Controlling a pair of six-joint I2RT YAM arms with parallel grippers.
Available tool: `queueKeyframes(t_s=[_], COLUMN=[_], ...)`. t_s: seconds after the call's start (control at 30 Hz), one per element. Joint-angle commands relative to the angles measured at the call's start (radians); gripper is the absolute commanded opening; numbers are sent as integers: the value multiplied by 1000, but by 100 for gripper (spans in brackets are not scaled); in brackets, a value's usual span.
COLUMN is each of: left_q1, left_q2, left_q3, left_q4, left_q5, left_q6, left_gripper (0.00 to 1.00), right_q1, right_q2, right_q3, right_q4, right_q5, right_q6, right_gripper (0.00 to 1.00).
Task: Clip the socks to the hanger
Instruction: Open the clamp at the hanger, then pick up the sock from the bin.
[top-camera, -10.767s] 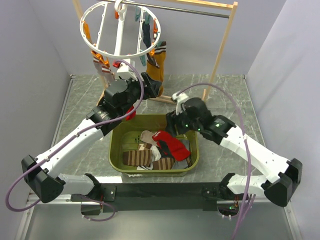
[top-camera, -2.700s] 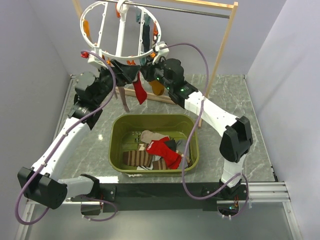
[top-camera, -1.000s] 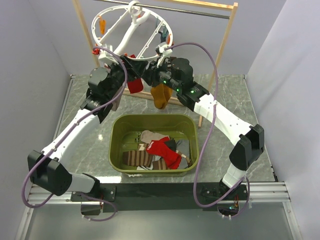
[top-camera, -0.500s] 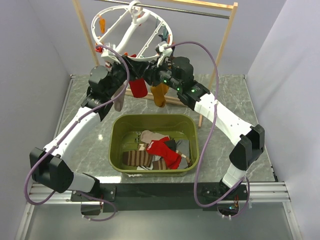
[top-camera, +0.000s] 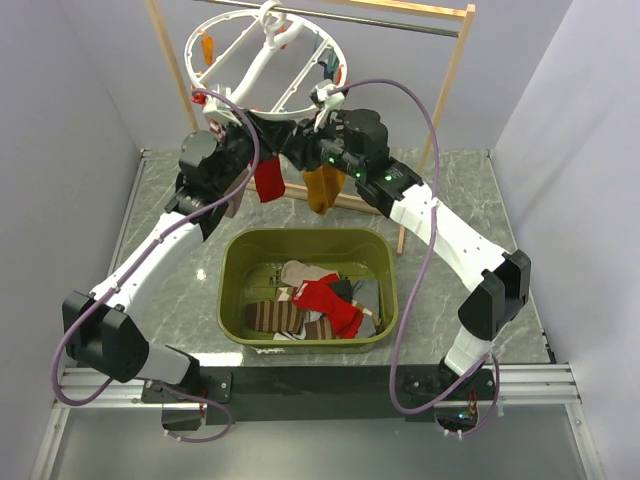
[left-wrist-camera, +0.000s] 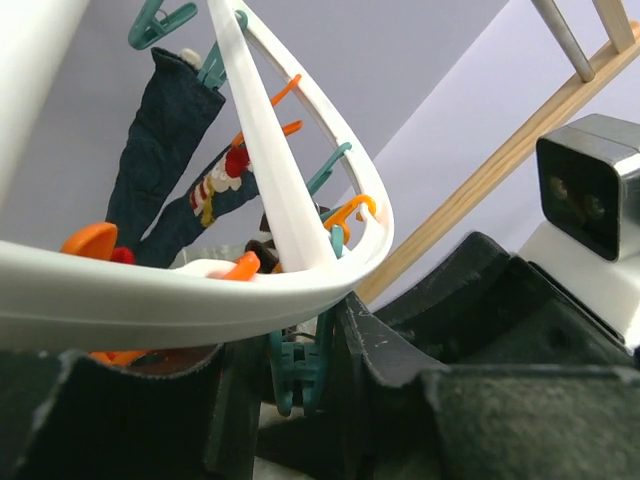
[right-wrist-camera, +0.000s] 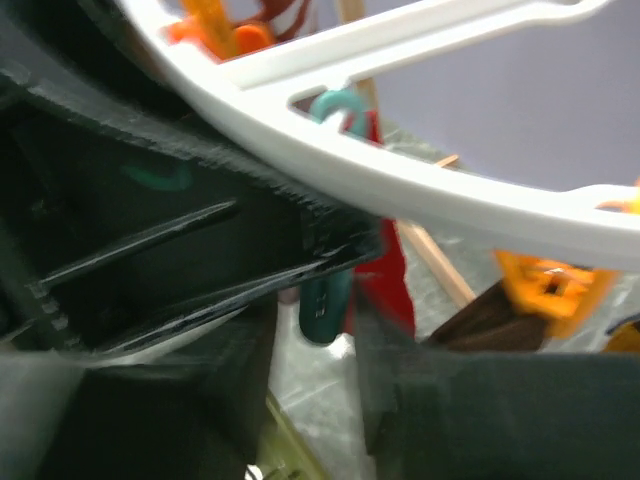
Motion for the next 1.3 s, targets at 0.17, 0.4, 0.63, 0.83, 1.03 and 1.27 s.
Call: queueKeyframes(t_s=[0.17,0.4,0.63,0.83,1.03,1.27], left_q1=[6,6,8,8,8,8], left_q2=[-12,-7,-9,-21,-43,-61], left_q3=[13,17,10,10,23,20], left_q4=[63,57,51,42,8,-9], left_q5=[-48,-53,-54,-44,-47,-41], left_q6=[11,12,2,0,23,29], left_gripper=[26,25,25,25,25,25], right_q1=[12,1,7,71,161,185], right_q2=[-101,-331,-487,-503,-397,-314], right_q3=[19,-177,-411,-592,-632,-658], right_q4=[-151,-247,-317,-282,-285,-305], right_q5=[-58,-21,-35,48,76,54], right_q6=[-21,6,26,36,8,0], right_gripper=[63,65,64,62,61,57])
